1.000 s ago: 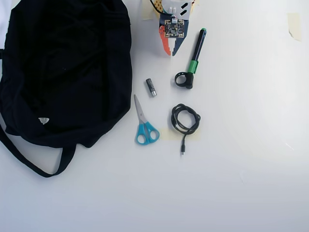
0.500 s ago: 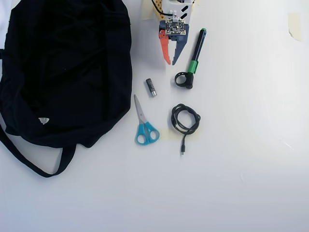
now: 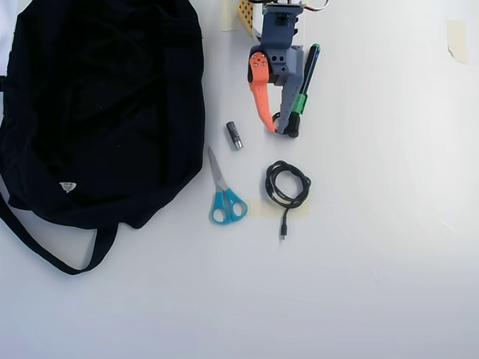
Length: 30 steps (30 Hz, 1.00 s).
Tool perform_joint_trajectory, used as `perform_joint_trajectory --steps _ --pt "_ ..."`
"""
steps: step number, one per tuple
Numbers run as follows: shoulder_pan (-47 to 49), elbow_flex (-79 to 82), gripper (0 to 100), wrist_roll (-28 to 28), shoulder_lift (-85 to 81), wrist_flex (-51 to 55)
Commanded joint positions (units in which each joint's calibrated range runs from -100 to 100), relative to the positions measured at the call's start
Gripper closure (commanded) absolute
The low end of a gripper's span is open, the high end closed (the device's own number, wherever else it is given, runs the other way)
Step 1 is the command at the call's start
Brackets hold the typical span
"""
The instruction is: Put the cable into the black bag
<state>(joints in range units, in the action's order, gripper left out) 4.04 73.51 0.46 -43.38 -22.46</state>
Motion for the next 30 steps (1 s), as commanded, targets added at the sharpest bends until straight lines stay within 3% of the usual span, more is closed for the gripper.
perform_joint_trajectory --steps 1,5,15,30 --pt "-0.1 -22.0 98 0.0 14.8 -2.6" --pt "-0.2 -39.3 98 0.0 26.1 4.5" --pt "-0.2 -75.6 98 0.0 41.6 37.7" --pt "0.3 -76.7 98 0.5 42.4 44.7"
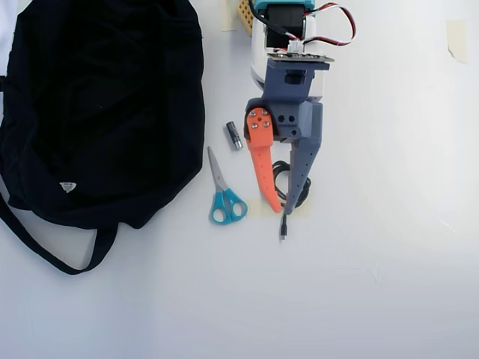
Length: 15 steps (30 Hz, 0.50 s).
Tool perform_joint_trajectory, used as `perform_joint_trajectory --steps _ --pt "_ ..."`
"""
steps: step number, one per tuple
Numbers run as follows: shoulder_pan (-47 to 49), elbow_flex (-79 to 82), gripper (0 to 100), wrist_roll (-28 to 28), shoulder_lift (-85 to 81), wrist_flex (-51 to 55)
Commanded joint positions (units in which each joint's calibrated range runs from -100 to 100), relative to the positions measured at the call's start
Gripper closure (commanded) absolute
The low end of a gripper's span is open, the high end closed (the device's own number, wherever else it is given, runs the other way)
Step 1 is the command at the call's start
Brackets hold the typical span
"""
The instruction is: Put the cable into the black bag
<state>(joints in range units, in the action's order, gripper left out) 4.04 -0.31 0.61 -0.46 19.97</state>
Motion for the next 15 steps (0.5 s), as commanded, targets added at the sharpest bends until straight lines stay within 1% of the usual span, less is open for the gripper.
perform_joint_trajectory --steps 1,6,9,15 --pt "0.6 -2.9 98 0.3 -0.4 2.9" --pt "0.1 -3.9 98 0.3 -1.3 2.6" --pt "-0.1 -3.1 98 0.3 -1.5 4.5" --pt "0.1 -4.0 98 0.2 -1.6 22.9"
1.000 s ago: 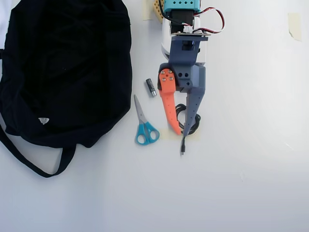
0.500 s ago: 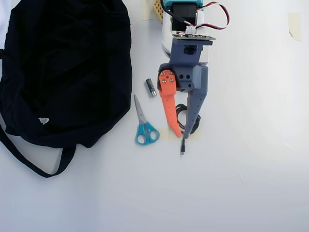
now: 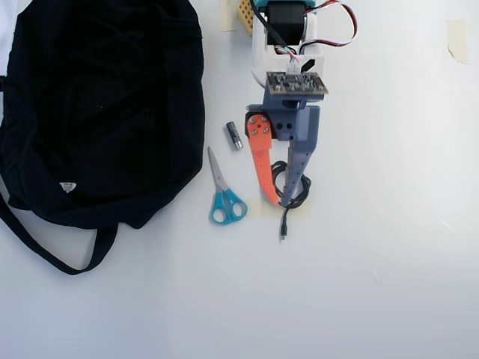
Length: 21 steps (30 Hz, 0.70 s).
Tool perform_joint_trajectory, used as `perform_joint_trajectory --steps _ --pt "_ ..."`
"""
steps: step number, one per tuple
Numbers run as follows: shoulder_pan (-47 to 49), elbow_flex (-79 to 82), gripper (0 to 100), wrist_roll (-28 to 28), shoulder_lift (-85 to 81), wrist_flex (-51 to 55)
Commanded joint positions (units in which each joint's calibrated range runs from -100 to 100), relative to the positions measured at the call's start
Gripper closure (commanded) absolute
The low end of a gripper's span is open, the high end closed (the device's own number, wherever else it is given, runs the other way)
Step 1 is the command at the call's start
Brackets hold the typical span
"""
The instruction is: Put the cable into the black bag
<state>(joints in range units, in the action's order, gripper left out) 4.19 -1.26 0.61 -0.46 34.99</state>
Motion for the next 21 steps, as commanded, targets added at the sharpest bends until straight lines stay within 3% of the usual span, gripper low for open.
perform_joint_trajectory --steps 1,13,21 --pt "-0.1 -3.1 98 -0.1 -1.6 10.7" --pt "2.5 -19.8 98 0.4 -1.7 54.4" --pt "7.0 -20.3 98 0.4 -1.7 64.2"
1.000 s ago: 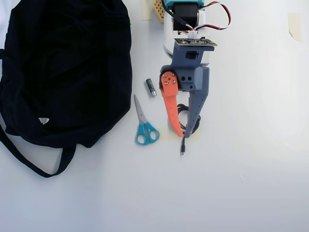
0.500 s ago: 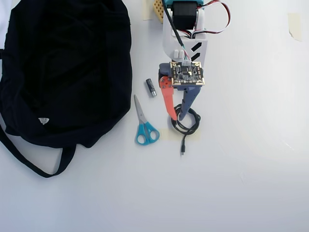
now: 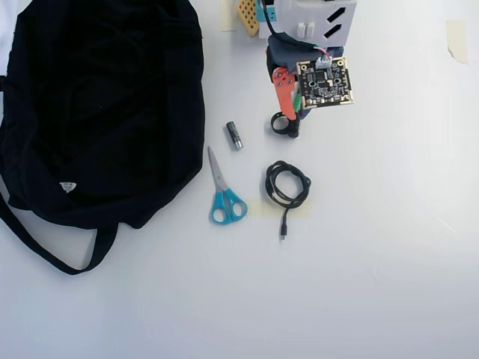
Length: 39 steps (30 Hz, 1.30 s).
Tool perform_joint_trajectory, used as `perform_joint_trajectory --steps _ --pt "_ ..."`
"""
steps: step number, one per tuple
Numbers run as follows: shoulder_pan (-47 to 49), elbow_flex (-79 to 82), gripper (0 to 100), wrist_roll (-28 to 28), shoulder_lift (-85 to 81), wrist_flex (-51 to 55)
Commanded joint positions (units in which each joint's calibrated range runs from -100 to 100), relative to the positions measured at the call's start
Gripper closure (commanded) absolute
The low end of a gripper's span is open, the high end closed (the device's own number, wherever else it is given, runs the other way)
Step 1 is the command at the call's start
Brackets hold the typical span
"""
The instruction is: Put the cable into the black bag
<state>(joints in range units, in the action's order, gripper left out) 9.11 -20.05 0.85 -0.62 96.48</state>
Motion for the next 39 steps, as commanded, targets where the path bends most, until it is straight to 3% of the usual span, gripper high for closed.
perform_joint_trajectory --steps 1,16,39 --pt "2.2 -1.5 98 0.2 -1.5 2.7" --pt "2.5 6.5 97 0.3 -0.2 2.2" --pt "-1.9 5.9 98 15.9 17.1 -14.3"
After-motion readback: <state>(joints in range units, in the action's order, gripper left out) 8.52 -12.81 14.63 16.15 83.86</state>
